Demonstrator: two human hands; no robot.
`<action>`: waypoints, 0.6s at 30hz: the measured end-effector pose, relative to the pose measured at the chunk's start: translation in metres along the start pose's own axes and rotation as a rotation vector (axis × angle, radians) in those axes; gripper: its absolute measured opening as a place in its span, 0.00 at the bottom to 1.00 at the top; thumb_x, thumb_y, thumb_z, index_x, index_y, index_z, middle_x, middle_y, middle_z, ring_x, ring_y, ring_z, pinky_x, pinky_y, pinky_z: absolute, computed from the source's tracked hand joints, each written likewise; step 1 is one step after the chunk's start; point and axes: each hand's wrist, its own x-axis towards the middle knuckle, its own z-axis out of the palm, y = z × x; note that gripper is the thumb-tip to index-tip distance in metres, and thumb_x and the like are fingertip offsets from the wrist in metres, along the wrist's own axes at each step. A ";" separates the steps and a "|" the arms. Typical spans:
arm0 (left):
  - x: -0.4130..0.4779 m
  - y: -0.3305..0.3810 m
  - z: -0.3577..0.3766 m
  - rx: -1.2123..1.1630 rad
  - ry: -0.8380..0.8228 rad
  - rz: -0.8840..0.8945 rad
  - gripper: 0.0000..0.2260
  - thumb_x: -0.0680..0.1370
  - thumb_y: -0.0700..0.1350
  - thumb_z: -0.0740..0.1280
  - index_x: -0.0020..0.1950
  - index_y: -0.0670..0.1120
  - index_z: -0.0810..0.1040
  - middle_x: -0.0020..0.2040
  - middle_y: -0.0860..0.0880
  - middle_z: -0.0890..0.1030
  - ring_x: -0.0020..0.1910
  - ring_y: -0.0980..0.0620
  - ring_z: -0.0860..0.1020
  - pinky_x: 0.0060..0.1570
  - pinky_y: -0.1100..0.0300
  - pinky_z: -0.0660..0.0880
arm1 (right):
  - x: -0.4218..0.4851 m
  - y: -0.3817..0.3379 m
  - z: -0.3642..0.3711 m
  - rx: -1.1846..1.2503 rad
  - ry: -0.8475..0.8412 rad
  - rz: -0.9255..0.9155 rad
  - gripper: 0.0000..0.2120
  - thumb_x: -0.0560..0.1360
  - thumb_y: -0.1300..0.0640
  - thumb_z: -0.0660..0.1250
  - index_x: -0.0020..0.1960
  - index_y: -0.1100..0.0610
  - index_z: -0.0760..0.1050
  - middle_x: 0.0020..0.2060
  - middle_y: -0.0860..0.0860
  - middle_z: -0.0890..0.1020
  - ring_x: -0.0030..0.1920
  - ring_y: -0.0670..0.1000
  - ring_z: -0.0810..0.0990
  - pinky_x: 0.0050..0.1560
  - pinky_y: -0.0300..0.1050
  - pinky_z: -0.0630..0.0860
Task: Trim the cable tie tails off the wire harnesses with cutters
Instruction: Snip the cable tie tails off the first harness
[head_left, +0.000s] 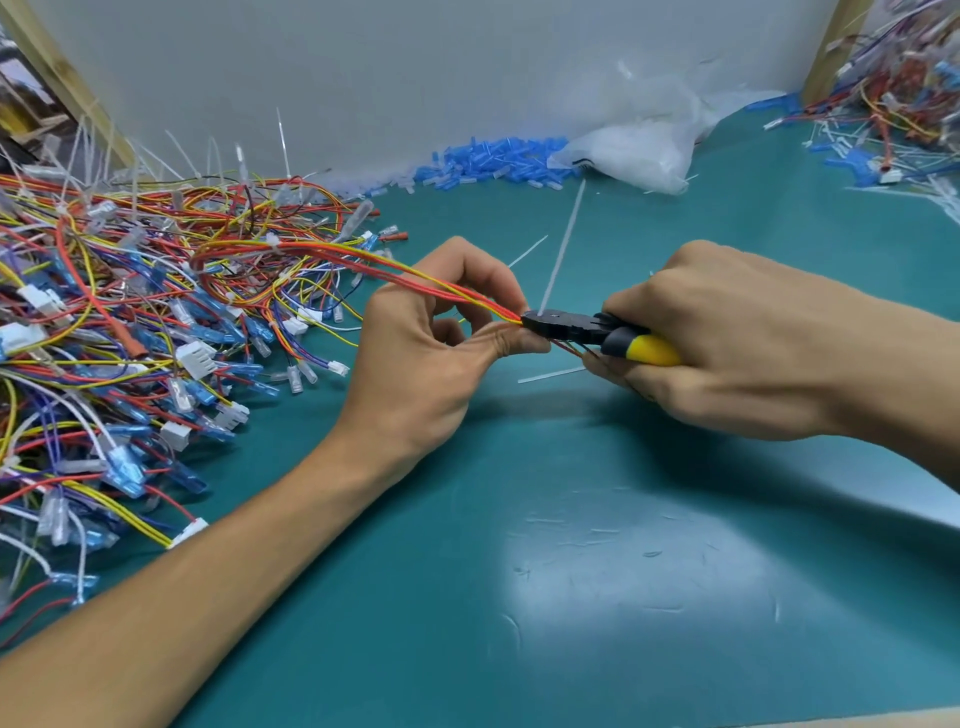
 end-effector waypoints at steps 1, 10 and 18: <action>0.000 0.000 0.000 -0.006 -0.007 0.003 0.13 0.69 0.42 0.81 0.44 0.43 0.79 0.41 0.49 0.81 0.40 0.35 0.77 0.30 0.38 0.68 | 0.000 0.001 0.000 -0.010 -0.004 -0.002 0.21 0.79 0.42 0.60 0.34 0.54 0.66 0.23 0.53 0.67 0.27 0.58 0.67 0.26 0.50 0.64; 0.000 -0.001 0.001 0.014 -0.014 0.009 0.12 0.69 0.44 0.81 0.43 0.49 0.78 0.41 0.49 0.82 0.40 0.37 0.77 0.31 0.41 0.67 | 0.000 0.000 0.001 0.004 -0.008 -0.010 0.17 0.78 0.43 0.61 0.37 0.53 0.70 0.25 0.53 0.70 0.28 0.56 0.69 0.28 0.52 0.68; -0.002 -0.002 0.001 -0.001 -0.003 0.000 0.12 0.68 0.41 0.81 0.43 0.48 0.79 0.40 0.52 0.83 0.40 0.36 0.78 0.31 0.37 0.69 | 0.003 -0.001 0.004 0.047 -0.046 -0.005 0.06 0.71 0.51 0.61 0.37 0.51 0.66 0.27 0.52 0.70 0.30 0.57 0.69 0.29 0.53 0.67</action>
